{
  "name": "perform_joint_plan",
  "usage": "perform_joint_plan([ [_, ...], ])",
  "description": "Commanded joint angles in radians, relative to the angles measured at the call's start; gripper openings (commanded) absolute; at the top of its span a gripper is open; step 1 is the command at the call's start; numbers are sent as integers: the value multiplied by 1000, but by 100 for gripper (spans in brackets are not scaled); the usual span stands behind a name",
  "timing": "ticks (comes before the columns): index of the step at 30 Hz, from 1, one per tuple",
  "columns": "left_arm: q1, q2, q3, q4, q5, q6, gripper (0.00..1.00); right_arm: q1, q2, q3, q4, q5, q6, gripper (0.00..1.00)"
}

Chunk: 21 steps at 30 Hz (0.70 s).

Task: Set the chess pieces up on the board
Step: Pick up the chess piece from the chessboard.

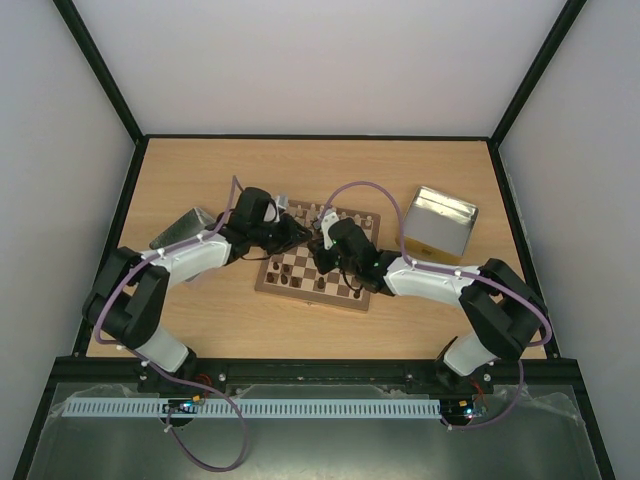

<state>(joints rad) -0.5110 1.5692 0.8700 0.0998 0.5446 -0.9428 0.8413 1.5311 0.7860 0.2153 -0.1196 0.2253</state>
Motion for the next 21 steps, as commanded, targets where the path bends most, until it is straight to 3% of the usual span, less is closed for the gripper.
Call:
perform_joint_plan([
  [1, -4, 20, 21, 29, 13, 10, 8, 0, -9, -12, 12, 37, 13, 10],
  [5, -4, 23, 19, 37, -8, 22, 3, 1, 7, 2, -39, 53, 72, 26],
  [9, -4, 17, 15, 43, -33, 38, 2, 1, -15, -18, -46, 63, 137, 35],
  [21, -4, -3, 13, 35, -35, 33, 2, 1, -37, -60, -49, 57, 153, 35],
])
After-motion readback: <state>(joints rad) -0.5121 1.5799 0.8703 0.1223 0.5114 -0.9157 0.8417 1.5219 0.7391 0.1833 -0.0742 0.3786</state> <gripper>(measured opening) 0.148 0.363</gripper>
